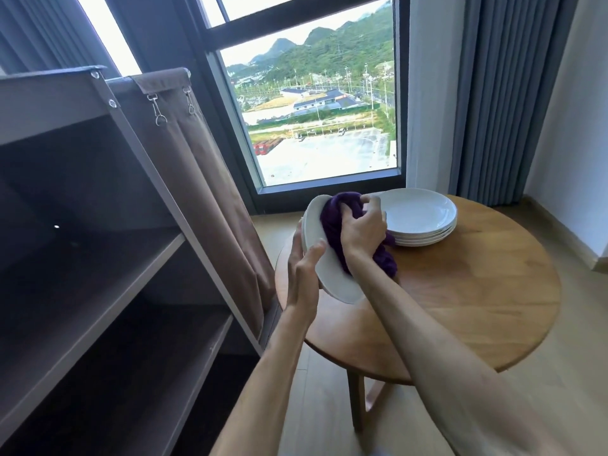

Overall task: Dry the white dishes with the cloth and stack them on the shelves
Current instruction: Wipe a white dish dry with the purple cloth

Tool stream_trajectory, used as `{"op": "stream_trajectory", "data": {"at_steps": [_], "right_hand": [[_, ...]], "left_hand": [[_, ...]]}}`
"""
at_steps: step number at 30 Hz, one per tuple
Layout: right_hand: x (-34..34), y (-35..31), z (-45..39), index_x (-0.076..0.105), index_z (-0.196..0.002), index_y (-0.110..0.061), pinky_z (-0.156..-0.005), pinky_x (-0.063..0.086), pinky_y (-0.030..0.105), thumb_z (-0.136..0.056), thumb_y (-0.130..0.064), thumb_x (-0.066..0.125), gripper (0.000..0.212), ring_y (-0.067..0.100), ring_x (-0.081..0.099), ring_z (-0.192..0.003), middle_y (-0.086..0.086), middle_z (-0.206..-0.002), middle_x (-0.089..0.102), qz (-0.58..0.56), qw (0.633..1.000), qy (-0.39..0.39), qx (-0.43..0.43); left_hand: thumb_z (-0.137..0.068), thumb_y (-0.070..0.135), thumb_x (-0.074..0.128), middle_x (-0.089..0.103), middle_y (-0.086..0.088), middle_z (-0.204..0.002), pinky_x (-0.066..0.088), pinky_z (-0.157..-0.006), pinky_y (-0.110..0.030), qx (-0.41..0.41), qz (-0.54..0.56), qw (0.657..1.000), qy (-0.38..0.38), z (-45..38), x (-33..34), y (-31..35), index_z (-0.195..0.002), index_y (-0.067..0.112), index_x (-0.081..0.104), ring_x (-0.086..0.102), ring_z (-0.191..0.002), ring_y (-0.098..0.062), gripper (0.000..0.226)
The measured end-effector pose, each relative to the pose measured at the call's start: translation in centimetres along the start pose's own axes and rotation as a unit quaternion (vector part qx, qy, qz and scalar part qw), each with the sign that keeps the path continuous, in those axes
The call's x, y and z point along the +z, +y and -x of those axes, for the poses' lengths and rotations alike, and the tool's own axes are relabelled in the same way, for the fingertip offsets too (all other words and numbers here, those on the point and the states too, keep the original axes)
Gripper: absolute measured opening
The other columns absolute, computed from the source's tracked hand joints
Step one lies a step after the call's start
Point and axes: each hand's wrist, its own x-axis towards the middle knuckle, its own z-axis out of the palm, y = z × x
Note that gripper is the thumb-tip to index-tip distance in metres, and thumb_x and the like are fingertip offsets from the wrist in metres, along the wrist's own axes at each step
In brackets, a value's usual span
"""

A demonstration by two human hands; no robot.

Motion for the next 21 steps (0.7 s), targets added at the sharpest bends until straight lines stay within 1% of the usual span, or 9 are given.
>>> {"op": "stream_trajectory", "data": {"at_steps": [4, 6, 9, 11, 13, 14, 16, 19, 21], "right_hand": [[-0.5, -2.6, 1.0, 0.07, -0.097, -0.015, -0.09, 0.055, 0.044, -0.097, -0.031, 0.063, 0.017, 0.018, 0.068, -0.09, 0.0, -0.093, 0.073, -0.101, 0.991, -0.086, -0.018], [-1.1, -3.5, 2.8, 0.073, -0.086, -0.013, -0.088, 0.055, 0.048, -0.096, -0.03, 0.055, 0.027, 0.023, 0.068, -0.085, 0.005, -0.083, 0.072, -0.179, 0.972, -0.15, -0.017], [-2.4, -3.4, 4.5, 0.075, -0.091, -0.01, -0.097, 0.052, 0.05, -0.09, -0.023, 0.053, 0.026, 0.031, 0.066, -0.099, 0.014, -0.1, 0.07, -0.247, 0.93, -0.269, -0.04], [-3.5, -2.7, 4.4, 0.075, -0.097, -0.006, -0.096, 0.05, 0.045, -0.088, -0.016, 0.058, 0.022, 0.031, 0.065, -0.101, 0.015, -0.105, 0.069, -0.221, 0.905, -0.355, -0.083], [-4.2, -2.0, 4.1, 0.074, -0.096, -0.007, -0.089, 0.052, 0.039, -0.087, -0.01, 0.066, 0.013, 0.023, 0.065, -0.093, 0.01, -0.101, 0.068, -0.18, 0.884, -0.414, -0.126], [-4.4, -1.8, 3.9, 0.075, -0.095, -0.007, -0.087, 0.053, 0.037, -0.086, -0.008, 0.069, 0.011, 0.02, 0.065, -0.091, 0.009, -0.099, 0.068, -0.164, 0.878, -0.427, -0.138], [-4.4, -1.7, 3.5, 0.075, -0.098, -0.006, -0.088, 0.054, 0.04, -0.084, -0.005, 0.073, 0.015, 0.026, 0.067, -0.093, 0.011, -0.098, 0.071, -0.133, 0.877, -0.439, -0.144], [-4.1, -1.7, 3.2, 0.076, -0.096, -0.012, -0.083, 0.056, 0.036, -0.079, -0.006, 0.076, 0.018, 0.023, 0.068, -0.088, 0.006, -0.089, 0.073, -0.07, 0.866, -0.465, -0.168], [-3.8, -1.8, 3.3, 0.074, -0.088, -0.015, -0.079, 0.055, 0.033, -0.075, -0.009, 0.078, 0.015, 0.018, 0.066, -0.081, 0.001, -0.081, 0.071, -0.052, 0.865, -0.464, -0.184]], "left_hand": [[-0.092, 0.065, 0.047, 0.069, 0.02, -0.115, 0.064, -0.078, -0.039, 0.003, -0.048, 0.999, -0.004, -0.5, 0.9, 0.9, -0.135, 0.058, 0.049, 0.069, -0.106, -0.012, 0.044], [-0.086, 0.08, 0.045, 0.067, 0.017, -0.125, 0.064, -0.082, -0.045, -0.013, -0.043, 0.999, 0.002, -0.6, 1.1, 1.3, -0.146, 0.051, 0.044, 0.067, -0.113, -0.013, 0.067], [-0.068, 0.095, 0.053, 0.066, 0.001, -0.133, 0.062, -0.085, -0.051, -0.023, 0.006, 0.999, 0.027, -1.0, 0.7, 2.2, -0.145, 0.034, 0.051, 0.066, -0.119, -0.022, 0.097], [-0.064, 0.093, 0.061, 0.07, -0.006, -0.129, 0.062, -0.081, -0.048, -0.032, 0.068, 0.996, 0.041, -1.4, -0.4, 2.8, -0.139, 0.024, 0.06, 0.069, -0.116, -0.026, 0.101], [-0.061, 0.092, 0.064, 0.073, -0.011, -0.123, 0.062, -0.076, -0.041, -0.045, 0.11, 0.992, 0.028, -1.8, -1.4, 3.0, -0.127, 0.017, 0.07, 0.07, -0.113, -0.028, 0.101], [-0.061, 0.092, 0.064, 0.073, -0.012, -0.121, 0.062, -0.076, -0.038, -0.05, 0.12, 0.991, 0.02, -1.8, -1.7, 3.0, -0.121, 0.017, 0.074, 0.071, -0.112, -0.028, 0.097], [-0.066, 0.092, 0.06, 0.074, -0.013, -0.121, 0.061, -0.078, -0.038, -0.065, 0.142, 0.987, 0.028, -1.6, -2.0, 2.7, -0.115, 0.018, 0.077, 0.07, -0.113, -0.029, 0.09], [-0.085, 0.085, 0.043, 0.072, -0.017, -0.122, 0.056, -0.09, -0.047, -0.077, 0.161, 0.982, 0.068, -1.2, -2.1, 1.9, -0.121, 0.012, 0.074, 0.065, -0.121, -0.036, 0.087], [-0.087, 0.084, 0.039, 0.072, -0.018, -0.123, 0.054, -0.092, -0.045, -0.067, 0.158, 0.982, 0.084, -1.1, -2.2, 1.8, -0.124, 0.009, 0.071, 0.064, -0.123, -0.036, 0.089]]}}
